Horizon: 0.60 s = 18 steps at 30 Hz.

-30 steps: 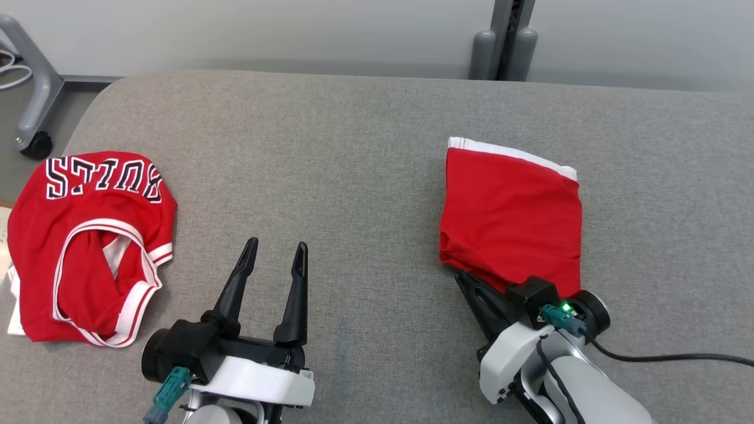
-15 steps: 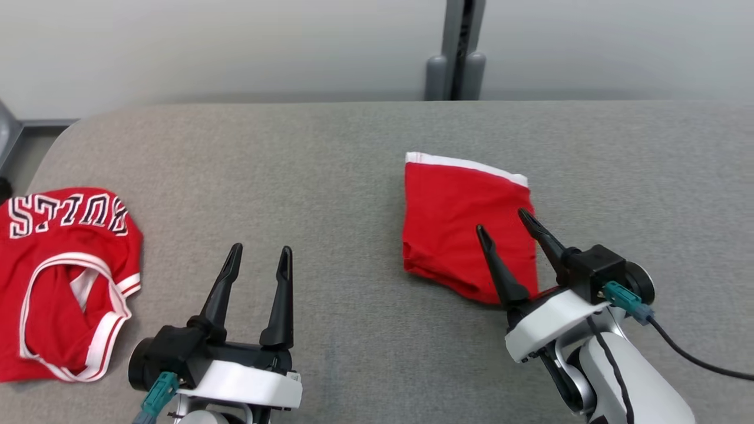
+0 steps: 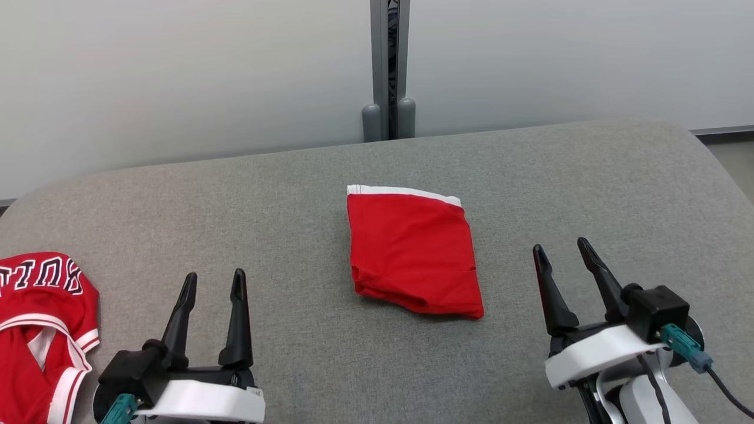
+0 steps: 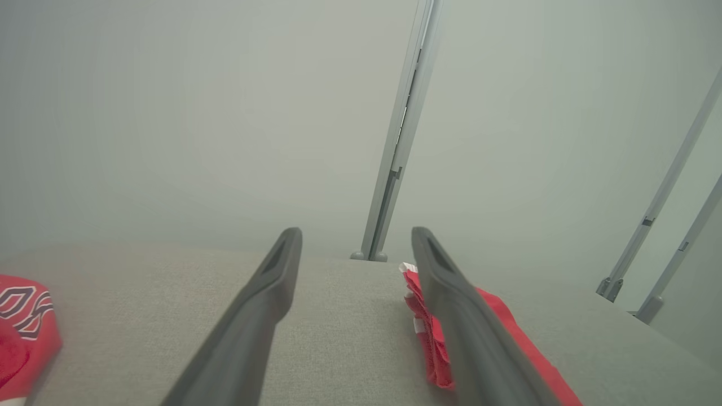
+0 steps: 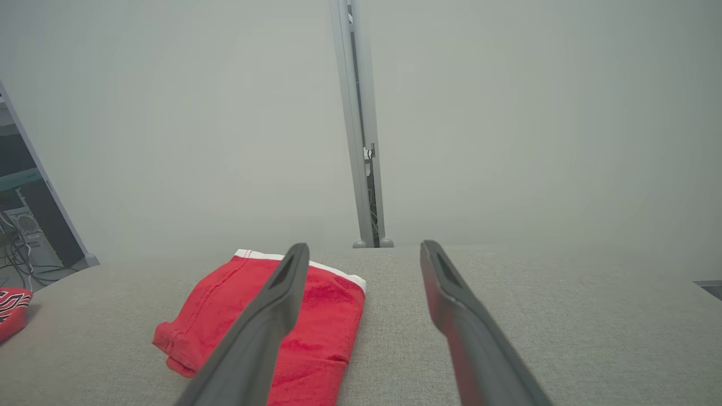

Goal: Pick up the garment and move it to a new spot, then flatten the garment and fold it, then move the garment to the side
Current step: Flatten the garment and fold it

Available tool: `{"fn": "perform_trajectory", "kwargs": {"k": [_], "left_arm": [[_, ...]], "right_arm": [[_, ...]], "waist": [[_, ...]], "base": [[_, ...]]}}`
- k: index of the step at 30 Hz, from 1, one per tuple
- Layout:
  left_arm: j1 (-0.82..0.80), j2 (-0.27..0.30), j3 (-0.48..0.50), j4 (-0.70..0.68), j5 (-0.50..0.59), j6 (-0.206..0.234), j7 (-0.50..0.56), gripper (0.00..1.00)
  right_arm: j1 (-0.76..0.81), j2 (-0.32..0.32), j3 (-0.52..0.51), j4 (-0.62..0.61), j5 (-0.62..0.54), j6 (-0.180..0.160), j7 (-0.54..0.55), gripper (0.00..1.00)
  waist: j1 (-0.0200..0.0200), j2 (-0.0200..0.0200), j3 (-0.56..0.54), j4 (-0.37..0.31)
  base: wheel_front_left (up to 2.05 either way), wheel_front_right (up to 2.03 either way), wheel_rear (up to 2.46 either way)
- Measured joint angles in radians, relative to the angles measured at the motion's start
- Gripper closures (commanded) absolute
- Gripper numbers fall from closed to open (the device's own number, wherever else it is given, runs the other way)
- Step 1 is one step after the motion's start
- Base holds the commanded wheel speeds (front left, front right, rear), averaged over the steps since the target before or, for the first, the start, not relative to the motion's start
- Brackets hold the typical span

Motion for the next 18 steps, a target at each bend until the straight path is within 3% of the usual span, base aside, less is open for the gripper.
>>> {"fn": "perform_trajectory", "kwargs": {"k": [18], "left_arm": [[0.124, 0.0, 0.016, 0.035, 0.047, -0.004, 0.0, 0.0]], "right_arm": [[0.183, -0.02, -0.031, -0.137, -0.01, 0.0, 0.0, 0.0]], "waist": [[0.0, 0.0, -0.058, 0.017]], "base": [[0.0, 0.0, 0.0]]}}
